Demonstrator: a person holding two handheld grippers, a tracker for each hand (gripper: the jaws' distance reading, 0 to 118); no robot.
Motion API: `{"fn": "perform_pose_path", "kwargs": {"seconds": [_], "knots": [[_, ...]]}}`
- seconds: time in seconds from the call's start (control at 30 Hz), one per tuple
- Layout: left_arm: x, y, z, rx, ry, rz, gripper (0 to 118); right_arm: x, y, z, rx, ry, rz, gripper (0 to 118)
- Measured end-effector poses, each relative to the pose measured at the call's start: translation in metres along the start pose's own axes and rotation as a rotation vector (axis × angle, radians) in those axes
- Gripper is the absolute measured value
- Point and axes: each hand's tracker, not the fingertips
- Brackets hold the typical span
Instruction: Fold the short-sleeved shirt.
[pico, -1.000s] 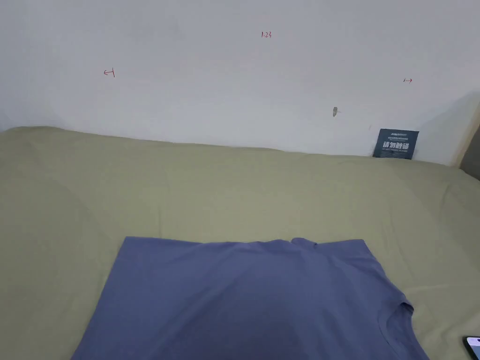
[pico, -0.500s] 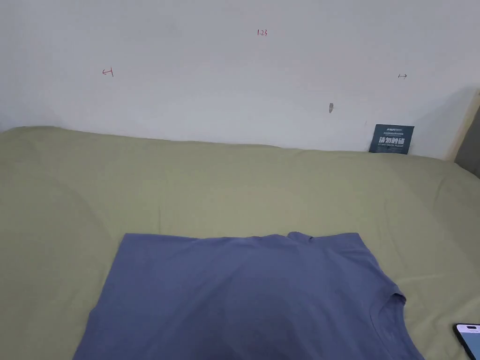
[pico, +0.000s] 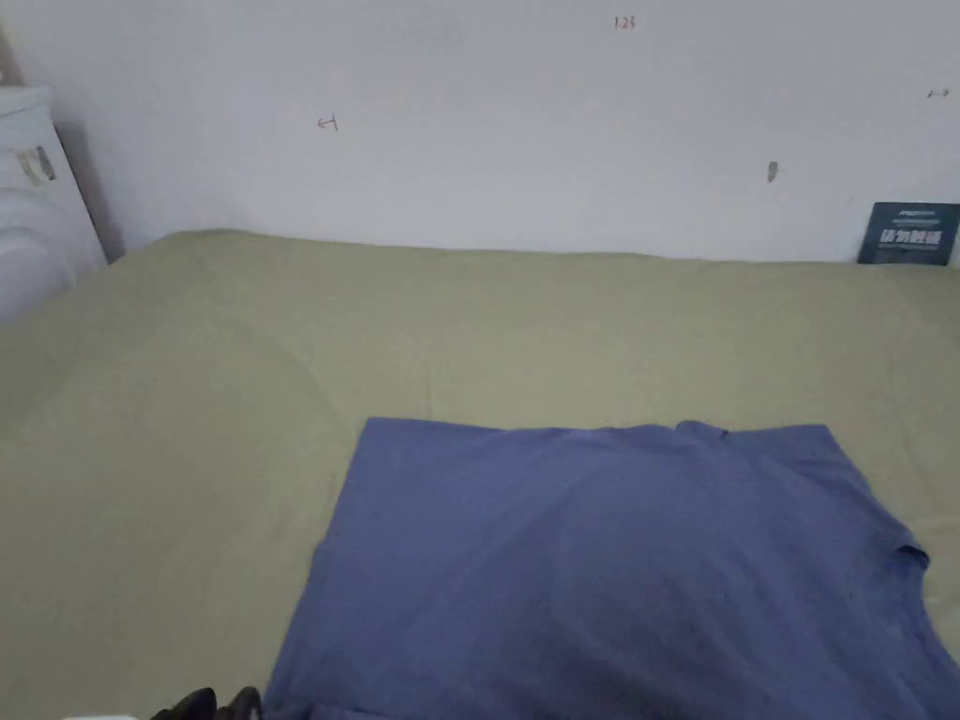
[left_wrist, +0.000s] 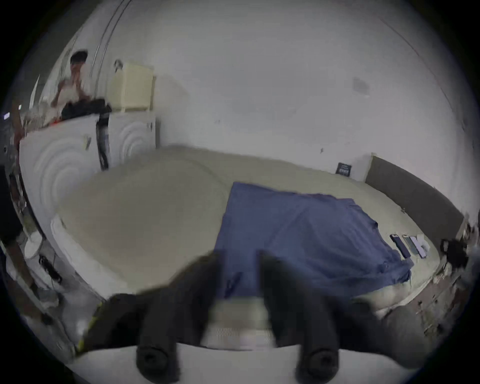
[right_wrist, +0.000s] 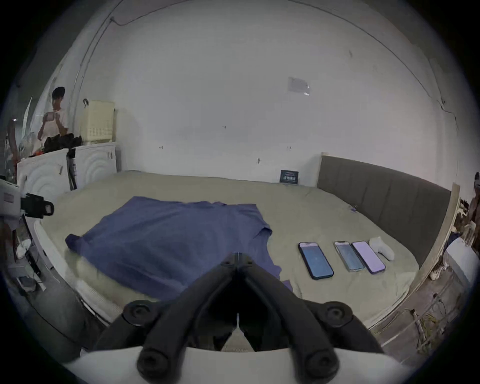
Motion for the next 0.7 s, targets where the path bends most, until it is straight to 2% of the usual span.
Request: {"fn": "perform_pose_path", "kwargs": {"seconds": [0.07, 0.1, 0.17, 0.27, 0.37, 0.4, 0.43, 0.47, 0.5, 0.6, 0.67, 0.7], "knots": [[-0.015, 0.004, -0.023, -0.105, 0.005, 0.057, 87, 0.003, 0.000, -0.001, -0.012, -0.006, -0.002, 0], [-0.018, 0.001, -0.032, -0.146, -0.020, 0.075, 101, 0.006, 0.000, -0.003, -0.016, -0.008, -0.004, 0], [-0.021, 0.000, -0.054, -0.179, -0.036, 0.067, 101, 0.012, 0.003, -0.007, -0.027, -0.009, -0.011, 0], [-0.013, -0.004, -0.086, -0.270, -0.017, -0.035, 100, 0.019, 0.007, -0.013, -0.043, -0.024, -0.017, 0], [-0.003, -0.010, -0.115, -0.342, 0.016, -0.114, 92, 0.025, 0.006, -0.019, -0.071, -0.040, -0.035, 0], [-0.002, -0.011, -0.122, -0.357, -0.001, -0.119, 71, 0.027, 0.005, -0.022, -0.091, -0.043, -0.039, 0], [0.000, -0.014, -0.124, -0.350, 0.003, -0.111, 42, 0.029, 0.003, -0.025, -0.111, -0.056, -0.038, 0], [0.001, -0.014, -0.127, -0.345, 0.007, -0.108, 7, 0.030, 0.001, -0.026, -0.129, -0.060, -0.038, 0], [0.001, -0.015, -0.129, -0.334, 0.001, -0.093, 4, 0.032, -0.001, -0.029, -0.156, -0.058, -0.039, 0], [-0.001, -0.016, -0.130, -0.314, -0.022, -0.071, 4, 0.040, -0.007, -0.040, -0.250, -0.094, -0.038, 0], [-0.002, -0.018, -0.133, -0.317, -0.023, -0.084, 4, 0.050, -0.011, -0.054, -0.315, -0.060, -0.063, 2], [-0.002, -0.015, -0.128, -0.315, -0.024, -0.087, 4, 0.055, -0.013, -0.063, -0.355, -0.052, -0.073, 31]]}}
